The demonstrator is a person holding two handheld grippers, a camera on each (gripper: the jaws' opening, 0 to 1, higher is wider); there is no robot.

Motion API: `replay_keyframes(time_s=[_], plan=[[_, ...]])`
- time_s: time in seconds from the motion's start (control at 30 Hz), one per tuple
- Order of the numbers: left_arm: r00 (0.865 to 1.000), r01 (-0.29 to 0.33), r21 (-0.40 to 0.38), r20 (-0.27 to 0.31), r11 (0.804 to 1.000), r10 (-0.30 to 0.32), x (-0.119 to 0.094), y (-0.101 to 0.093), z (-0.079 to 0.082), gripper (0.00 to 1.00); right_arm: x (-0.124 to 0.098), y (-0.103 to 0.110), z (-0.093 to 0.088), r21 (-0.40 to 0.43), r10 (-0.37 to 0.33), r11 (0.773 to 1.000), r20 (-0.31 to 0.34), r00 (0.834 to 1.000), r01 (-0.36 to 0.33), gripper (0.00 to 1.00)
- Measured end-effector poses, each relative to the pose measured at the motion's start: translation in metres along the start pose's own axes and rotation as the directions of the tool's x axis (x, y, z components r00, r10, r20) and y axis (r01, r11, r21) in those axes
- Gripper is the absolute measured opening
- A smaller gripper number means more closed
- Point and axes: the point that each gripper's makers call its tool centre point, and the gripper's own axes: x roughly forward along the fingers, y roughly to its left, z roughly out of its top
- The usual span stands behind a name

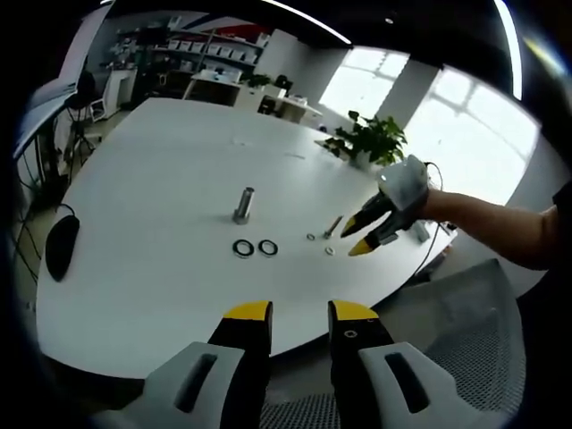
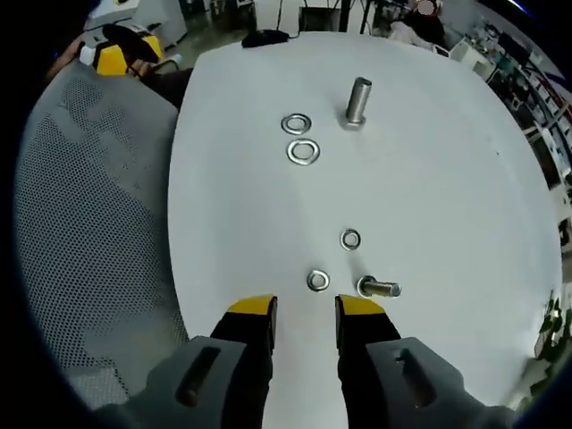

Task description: Place the washer onto the threaded stud by aligning its center hole with the stud, sliding it down to the base, and recovering from edge contact or off-axis alignment until the washer reaches the visible bottom stop.

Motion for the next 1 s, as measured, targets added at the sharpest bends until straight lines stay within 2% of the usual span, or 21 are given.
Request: replay_keyframes(time_s=[0.2, 0.33, 0.77, 1.0], plan=[[1.000, 0.006, 0.003, 0.001, 1.000, -0.006, 0.000, -0.001, 0.000, 0.23, 0.009, -0.004, 0.000, -0.020, 0.009, 1.000, -0.026, 1.000, -0.009, 0.27], [1.000, 0.006, 0.002, 0.003, 1.000, -0.006, 0.000, -0.001, 0.001, 0.23, 0.013, -0.003, -0.002, -0.065, 0.024, 0.998, -0.057, 0.998, -0.028, 0.26], [1.000, 0.005, -0.002, 0.014, 1.000, -0.005, 0.000, 0.000, 0.002, 0.23, 0.028, -0.005, -0.002, -0.070, 0.041, 0.996, -0.088, 0.995, -0.047, 0.25], [1.000, 0.005, -0.004, 0.016, 1.000, -0.005, 0.000, -0.001, 0.003, 0.23, 0.030, -0.006, 0.000, -0.052, 0.031, 0.998, -0.075, 0.997, -0.035, 0.20]])
